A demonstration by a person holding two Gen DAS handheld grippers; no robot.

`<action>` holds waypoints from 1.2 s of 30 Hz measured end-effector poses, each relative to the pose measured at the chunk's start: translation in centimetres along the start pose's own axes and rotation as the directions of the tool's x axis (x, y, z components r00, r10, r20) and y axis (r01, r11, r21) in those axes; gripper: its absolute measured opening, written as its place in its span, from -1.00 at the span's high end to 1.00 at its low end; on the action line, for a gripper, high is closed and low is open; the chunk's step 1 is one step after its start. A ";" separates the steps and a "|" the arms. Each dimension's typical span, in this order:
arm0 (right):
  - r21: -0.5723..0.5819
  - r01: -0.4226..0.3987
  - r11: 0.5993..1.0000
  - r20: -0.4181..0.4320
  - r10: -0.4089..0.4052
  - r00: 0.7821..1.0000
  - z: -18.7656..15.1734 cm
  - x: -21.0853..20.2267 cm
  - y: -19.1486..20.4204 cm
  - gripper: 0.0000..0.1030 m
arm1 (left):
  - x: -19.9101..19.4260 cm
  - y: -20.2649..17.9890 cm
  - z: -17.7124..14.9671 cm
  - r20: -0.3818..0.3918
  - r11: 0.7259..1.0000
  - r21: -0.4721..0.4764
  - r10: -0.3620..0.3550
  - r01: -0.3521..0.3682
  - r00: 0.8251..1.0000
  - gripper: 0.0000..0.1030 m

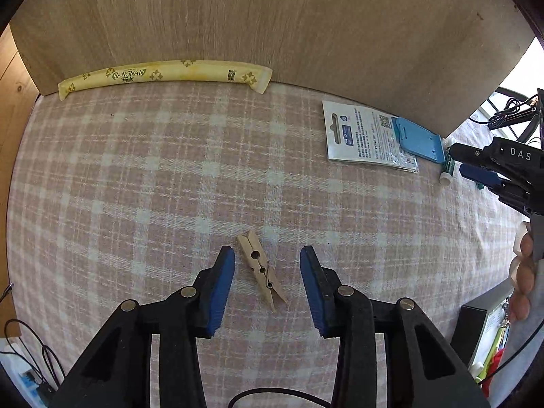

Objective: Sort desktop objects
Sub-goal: 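Grasp the wooden clothespin with the left tool while the right tool grasps the green glue stick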

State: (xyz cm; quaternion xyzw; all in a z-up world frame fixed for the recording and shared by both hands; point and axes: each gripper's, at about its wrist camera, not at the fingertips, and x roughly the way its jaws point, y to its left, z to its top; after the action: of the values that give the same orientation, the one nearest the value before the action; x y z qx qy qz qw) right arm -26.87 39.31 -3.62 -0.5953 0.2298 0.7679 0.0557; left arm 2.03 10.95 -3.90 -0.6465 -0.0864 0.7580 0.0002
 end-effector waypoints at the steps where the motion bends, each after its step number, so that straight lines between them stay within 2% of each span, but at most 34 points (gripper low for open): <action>1: 0.003 0.004 1.000 -0.001 -0.004 1.000 0.1 0.2 0.0 0.31 | 0.2 -0.1 0.0 -0.003 1.000 0.005 0.000 0.000 1.000 0.36; 3: 0.001 0.011 1.000 -0.003 -0.011 1.000 0.3 0.5 0.1 0.32 | 0.4 -0.3 -0.2 -0.010 1.000 0.008 0.001 -0.001 1.000 0.42; 8: -0.019 0.048 0.999 -0.014 -0.048 0.999 0.4 1.2 0.4 0.49 | 0.9 -0.6 -0.7 -0.009 1.000 0.023 0.021 -0.021 1.000 0.50; 13: -0.048 0.074 0.996 0.004 -0.074 0.997 0.0 1.5 0.5 0.58 | 1.2 -0.6 -1.2 0.003 0.999 0.026 0.039 -0.039 0.999 0.77; 16: -0.079 0.106 0.991 0.008 -0.105 0.994 -0.7 1.5 0.7 0.66 | 1.2 -0.4 -1.5 0.005 0.999 0.022 0.031 -0.031 1.000 0.78; 19: -0.074 0.082 0.994 -0.006 -0.083 0.997 -1.8 1.3 0.4 0.66 | 1.1 -0.4 -2.2 0.006 0.999 0.026 0.026 -0.026 1.000 0.78; 27: 0.007 -0.039 0.999 -0.055 0.040 0.998 -4.9 0.6 -1.9 0.66 | 0.8 -0.5 -4.7 0.004 1.000 0.028 0.012 -0.012 1.000 0.78; 36: -0.027 -0.042 0.999 -0.084 0.040 0.996 -7.8 0.0 -2.3 0.65 | 0.4 -1.8 -7.6 0.001 0.999 0.039 0.001 -0.001 1.000 0.78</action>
State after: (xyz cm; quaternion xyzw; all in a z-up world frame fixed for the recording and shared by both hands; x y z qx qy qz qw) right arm -19.11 38.14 -5.73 -0.6227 0.2331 0.7466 0.0219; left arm 9.18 13.74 -5.21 -0.6459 -0.0712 0.7599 0.0127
